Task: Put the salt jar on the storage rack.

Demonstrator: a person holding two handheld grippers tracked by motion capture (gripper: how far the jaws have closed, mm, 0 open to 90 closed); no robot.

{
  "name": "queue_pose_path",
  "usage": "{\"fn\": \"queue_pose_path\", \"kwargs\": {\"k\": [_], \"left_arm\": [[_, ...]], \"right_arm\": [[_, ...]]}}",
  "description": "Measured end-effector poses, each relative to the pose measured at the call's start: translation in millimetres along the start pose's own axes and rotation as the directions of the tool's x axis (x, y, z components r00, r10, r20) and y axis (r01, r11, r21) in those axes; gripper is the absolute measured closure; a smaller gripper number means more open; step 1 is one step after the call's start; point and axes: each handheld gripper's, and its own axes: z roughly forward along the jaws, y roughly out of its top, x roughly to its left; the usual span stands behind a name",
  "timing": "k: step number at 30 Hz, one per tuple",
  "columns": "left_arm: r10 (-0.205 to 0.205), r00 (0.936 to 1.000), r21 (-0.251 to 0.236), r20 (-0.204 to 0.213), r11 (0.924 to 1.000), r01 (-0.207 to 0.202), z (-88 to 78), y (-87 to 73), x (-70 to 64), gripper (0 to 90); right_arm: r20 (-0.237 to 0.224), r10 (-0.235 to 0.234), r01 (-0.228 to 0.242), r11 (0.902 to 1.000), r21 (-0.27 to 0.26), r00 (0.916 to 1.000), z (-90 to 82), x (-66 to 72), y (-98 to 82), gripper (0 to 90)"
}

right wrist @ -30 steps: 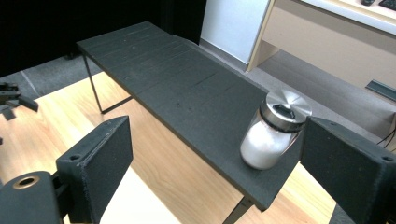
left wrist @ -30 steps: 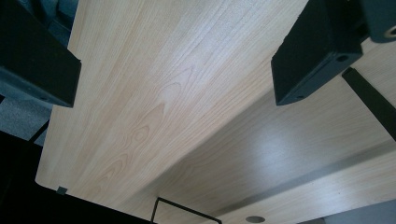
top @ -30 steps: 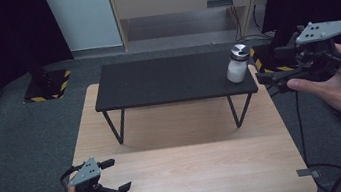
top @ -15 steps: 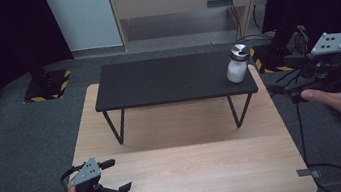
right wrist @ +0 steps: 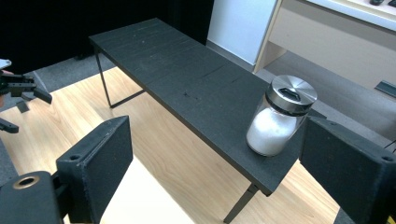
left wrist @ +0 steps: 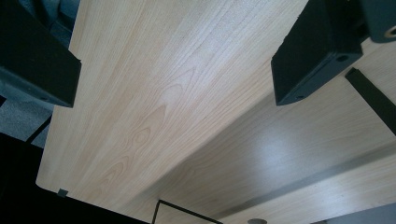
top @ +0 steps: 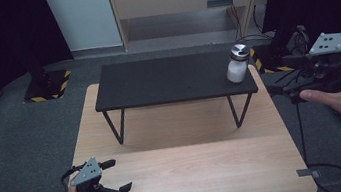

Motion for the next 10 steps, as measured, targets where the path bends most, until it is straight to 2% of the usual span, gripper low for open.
{"fn": "queue_pose_path", "kwargs": {"k": [10], "left_arm": [[-0.001,1.0000,-0.002,0.002,1.0000,0.001,-0.4,-0.1,0.5,0.7]], "right_arm": [[-0.010,-0.002,0.002,0.9999,0.010,0.9999,7.1,0.1,1.5,9.5]]}}
